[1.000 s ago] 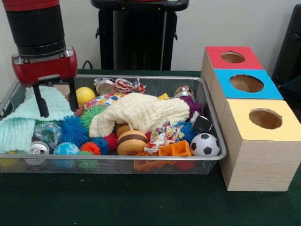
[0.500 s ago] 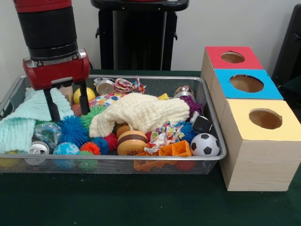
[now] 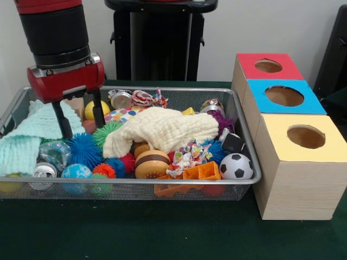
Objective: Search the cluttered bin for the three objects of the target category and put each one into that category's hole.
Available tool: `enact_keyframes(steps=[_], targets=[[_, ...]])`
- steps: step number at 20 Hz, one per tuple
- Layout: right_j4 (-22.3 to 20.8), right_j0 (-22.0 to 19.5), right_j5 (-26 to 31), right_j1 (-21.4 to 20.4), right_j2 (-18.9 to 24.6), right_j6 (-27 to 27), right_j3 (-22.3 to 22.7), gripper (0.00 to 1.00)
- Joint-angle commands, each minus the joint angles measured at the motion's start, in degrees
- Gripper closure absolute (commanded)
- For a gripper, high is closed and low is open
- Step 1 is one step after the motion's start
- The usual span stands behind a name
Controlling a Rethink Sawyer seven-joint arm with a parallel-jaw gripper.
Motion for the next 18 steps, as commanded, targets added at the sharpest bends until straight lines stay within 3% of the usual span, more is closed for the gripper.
enact_keyframes(steps=[1,18], targets=[[-3.7,-1.2,7.6,3.7,4.9,-19.1,-0.2,0.00],[-5.4,-3.8,11.2,6.3,7.6,-26.4,-3.1,0.00]])
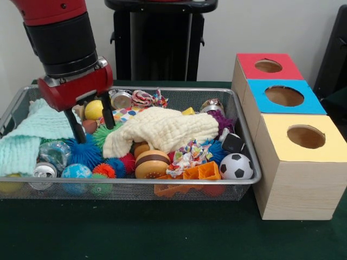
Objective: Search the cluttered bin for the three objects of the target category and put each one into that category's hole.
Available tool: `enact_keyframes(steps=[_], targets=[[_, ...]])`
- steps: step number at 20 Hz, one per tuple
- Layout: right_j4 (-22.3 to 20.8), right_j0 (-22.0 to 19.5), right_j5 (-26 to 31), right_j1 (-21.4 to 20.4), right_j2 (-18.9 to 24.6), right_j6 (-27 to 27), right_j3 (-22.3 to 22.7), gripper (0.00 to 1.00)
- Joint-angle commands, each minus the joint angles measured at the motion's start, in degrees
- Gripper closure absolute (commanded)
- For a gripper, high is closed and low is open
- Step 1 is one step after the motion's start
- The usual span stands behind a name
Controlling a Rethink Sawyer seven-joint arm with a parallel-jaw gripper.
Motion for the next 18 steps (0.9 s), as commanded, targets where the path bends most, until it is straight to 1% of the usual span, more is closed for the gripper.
enact_keyframes(steps=[1,7,13,16,18], targets=[[-3.7,-2.2,8.2,3.5,3.4,-21.0,-2.8,0.00],[-4.4,-4.1,10.0,5.8,4.0,-25.8,-5.8,0.00],[-4.1,-5.4,11.1,6.5,4.2,-28.6,-7.2,0.00],[-4.1,-6.2,11.9,7.1,4.1,-30.6,-8.7,0.00],[-4.1,-6.4,11.6,7.4,4.0,-31.0,-8.9,0.00]])
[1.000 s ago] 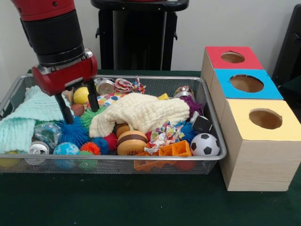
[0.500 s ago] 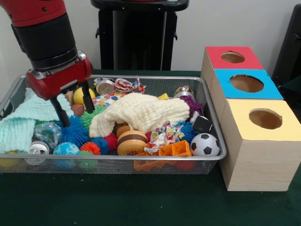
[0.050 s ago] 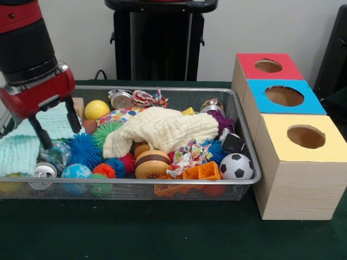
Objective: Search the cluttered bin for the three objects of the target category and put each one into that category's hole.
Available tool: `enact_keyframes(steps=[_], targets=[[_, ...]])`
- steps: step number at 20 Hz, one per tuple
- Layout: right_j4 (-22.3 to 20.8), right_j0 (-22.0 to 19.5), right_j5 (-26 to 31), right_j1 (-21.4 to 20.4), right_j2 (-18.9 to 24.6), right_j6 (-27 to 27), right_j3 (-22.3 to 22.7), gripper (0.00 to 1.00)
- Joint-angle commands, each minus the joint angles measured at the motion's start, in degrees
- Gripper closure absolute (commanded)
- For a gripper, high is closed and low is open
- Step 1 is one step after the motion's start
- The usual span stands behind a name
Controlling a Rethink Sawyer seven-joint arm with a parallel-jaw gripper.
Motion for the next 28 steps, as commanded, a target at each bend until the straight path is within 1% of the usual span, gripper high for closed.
enact_keyframes(steps=[1,3,6,10,15,20,28], targets=[[-3.6,-1.4,6.6,3.5,1.7,-18.8,-3.8,0.00],[-3.6,-1.4,5.6,3.8,1.5,-18.5,-3.4,0.00],[-3.4,-1.5,4.3,3.3,1.5,-17.3,-1.8,0.00],[-3.4,-1.1,3.8,3.3,1.2,-16.4,-1.3,0.00],[-4.0,-0.9,3.4,4.3,0.9,-16.3,-1.3,0.00],[-4.3,-1.0,2.6,4.5,0.9,-15.4,0.2,0.00],[-4.7,-0.9,2.7,6.5,0.6,-15.6,-0.5,0.00]])
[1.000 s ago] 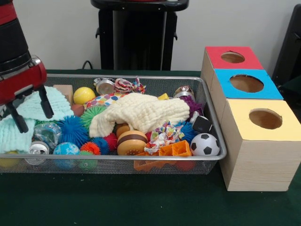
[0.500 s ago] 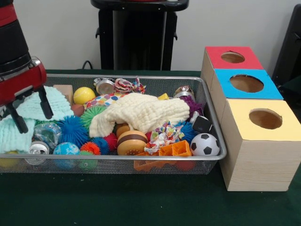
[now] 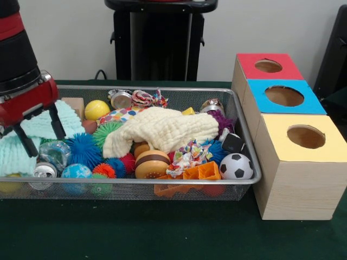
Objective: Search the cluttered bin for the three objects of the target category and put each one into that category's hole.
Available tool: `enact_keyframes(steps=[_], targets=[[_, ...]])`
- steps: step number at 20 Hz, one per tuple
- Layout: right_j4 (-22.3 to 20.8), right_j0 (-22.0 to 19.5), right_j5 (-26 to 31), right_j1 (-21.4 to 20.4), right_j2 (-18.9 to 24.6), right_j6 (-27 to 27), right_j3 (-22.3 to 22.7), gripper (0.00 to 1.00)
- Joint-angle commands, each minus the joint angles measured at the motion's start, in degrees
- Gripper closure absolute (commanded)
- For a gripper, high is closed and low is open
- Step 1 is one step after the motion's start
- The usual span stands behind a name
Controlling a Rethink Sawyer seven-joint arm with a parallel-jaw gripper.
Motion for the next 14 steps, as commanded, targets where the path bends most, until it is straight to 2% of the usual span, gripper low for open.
enact_keyframes(steps=[1,14], targets=[[-3.3,0.7,2.5,4.2,0.5,-12.6,1.1,0.00],[-3.9,2.3,3.7,7.2,0.1,-12.9,-1.3,0.00]])
